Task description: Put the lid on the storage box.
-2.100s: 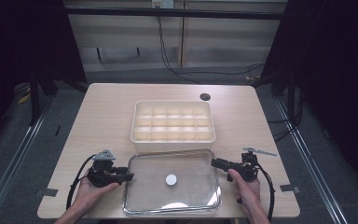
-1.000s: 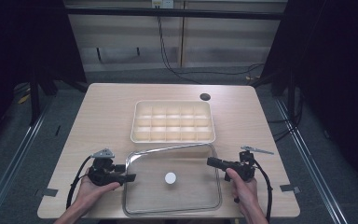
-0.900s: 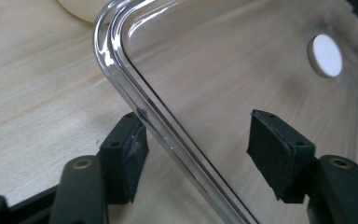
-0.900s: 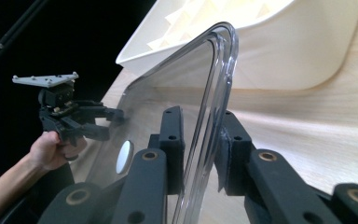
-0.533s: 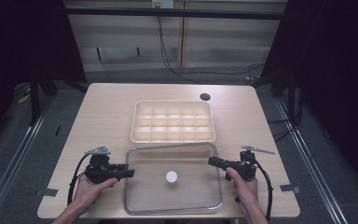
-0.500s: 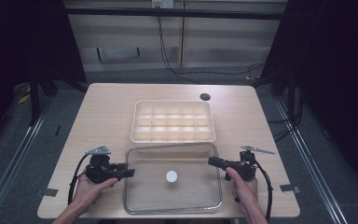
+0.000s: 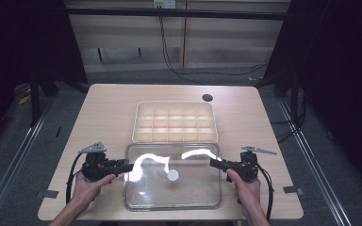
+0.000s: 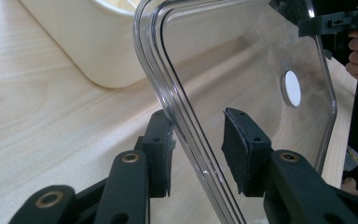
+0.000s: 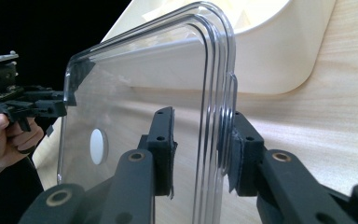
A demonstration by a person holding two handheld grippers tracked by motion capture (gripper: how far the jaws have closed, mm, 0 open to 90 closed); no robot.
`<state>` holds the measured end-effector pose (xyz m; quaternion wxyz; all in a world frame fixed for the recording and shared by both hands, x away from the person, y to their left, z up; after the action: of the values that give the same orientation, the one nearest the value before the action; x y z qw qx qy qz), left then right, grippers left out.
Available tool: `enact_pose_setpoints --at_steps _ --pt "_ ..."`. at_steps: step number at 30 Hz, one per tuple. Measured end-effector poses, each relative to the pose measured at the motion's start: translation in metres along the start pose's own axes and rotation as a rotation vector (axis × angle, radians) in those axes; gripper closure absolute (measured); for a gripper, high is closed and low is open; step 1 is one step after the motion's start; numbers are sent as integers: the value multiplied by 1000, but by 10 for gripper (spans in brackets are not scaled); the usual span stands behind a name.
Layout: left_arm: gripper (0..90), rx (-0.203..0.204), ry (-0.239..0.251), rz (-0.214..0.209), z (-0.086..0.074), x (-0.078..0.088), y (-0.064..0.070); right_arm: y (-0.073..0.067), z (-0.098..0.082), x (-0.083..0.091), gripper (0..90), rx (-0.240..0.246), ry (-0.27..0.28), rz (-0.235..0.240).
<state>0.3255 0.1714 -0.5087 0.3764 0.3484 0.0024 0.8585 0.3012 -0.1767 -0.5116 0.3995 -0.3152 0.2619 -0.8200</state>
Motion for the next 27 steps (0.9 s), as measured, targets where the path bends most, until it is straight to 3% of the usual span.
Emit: enact_pose_setpoints --at_steps 16,27 --pt "695 -25 75 6 21 14 5 -15 21 7 684 40 54 12" --pt "713 -26 95 4 33 12 5 -19 39 13 690 56 88 15"
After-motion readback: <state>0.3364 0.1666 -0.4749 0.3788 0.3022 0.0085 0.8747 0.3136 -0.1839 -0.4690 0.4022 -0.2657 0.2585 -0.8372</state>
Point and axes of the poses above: each handheld gripper's, and its own axes: x roughly backward along the jaws, z roughly out of its top, y roughly to its right, the point moved 8 cm from there along -x, roughly forward along the jaws, and after that the axes turned 12 degrees about z, right-handed, at the moved point
